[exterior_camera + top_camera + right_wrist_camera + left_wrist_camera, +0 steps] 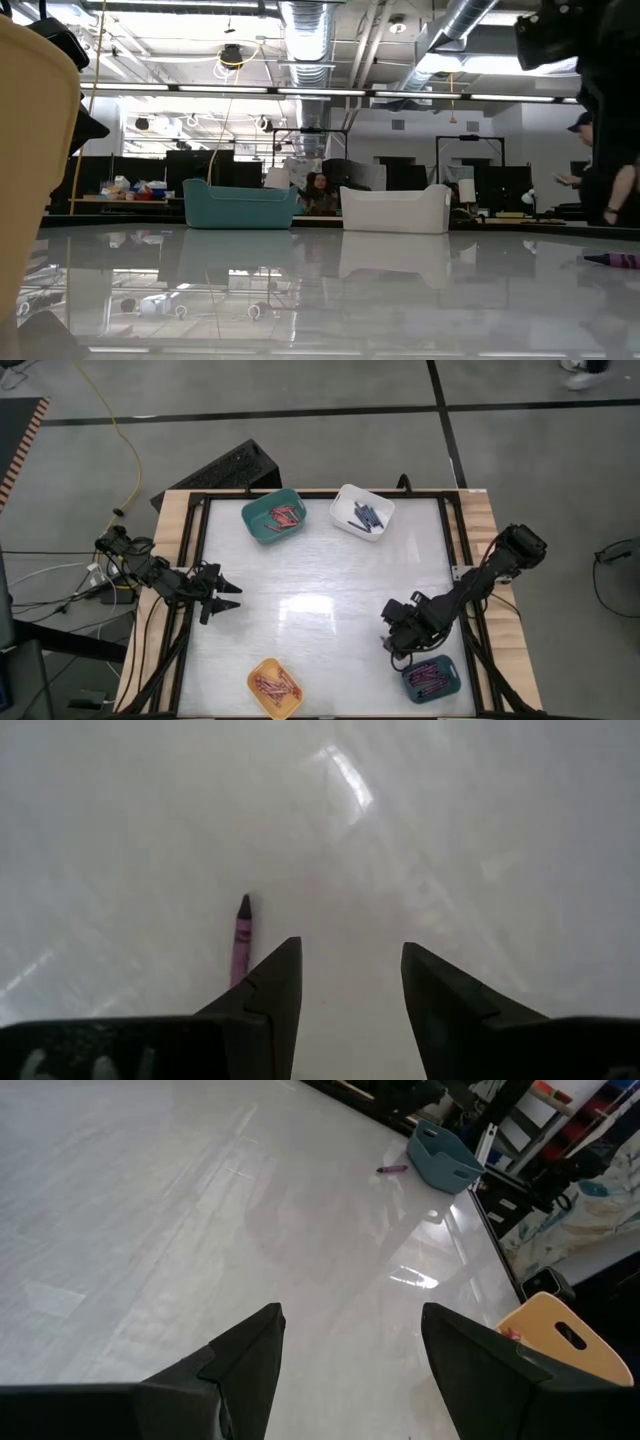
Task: Sort crayons
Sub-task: Put the purple crayon into the blue bin
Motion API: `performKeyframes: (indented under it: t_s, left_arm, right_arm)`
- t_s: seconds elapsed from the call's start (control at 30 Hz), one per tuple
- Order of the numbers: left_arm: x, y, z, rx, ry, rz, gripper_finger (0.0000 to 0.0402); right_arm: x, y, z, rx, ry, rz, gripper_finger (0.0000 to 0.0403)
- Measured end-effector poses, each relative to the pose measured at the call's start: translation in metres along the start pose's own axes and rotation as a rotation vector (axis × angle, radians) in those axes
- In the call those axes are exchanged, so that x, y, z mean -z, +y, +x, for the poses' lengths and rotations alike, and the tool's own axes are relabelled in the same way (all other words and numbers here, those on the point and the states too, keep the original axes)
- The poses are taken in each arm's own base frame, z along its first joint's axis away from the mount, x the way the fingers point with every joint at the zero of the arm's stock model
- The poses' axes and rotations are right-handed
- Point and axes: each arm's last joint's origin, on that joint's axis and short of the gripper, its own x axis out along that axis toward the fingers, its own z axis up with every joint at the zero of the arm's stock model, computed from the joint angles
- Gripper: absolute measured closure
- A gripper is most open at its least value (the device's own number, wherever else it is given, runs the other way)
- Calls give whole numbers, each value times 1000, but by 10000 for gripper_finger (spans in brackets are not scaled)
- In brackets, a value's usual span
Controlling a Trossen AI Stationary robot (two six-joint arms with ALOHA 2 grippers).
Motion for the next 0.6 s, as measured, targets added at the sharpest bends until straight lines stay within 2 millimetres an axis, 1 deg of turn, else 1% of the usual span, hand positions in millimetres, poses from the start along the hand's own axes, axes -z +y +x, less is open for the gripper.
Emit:
performKeyframes:
  t_s: [0.2,0.5,0.6]
  left_arm:
    - [0,0,0,0,0,0,174]
    - [0,0,0,0,0,0,174]
    - [0,0,0,0,0,0,174]
  right_arm:
    - [10,3,12,-55,-7,-5,236]
    - [17,11,9,-110,-20,-25,236]
    - [19,14,8,-136,-28,-28,229]
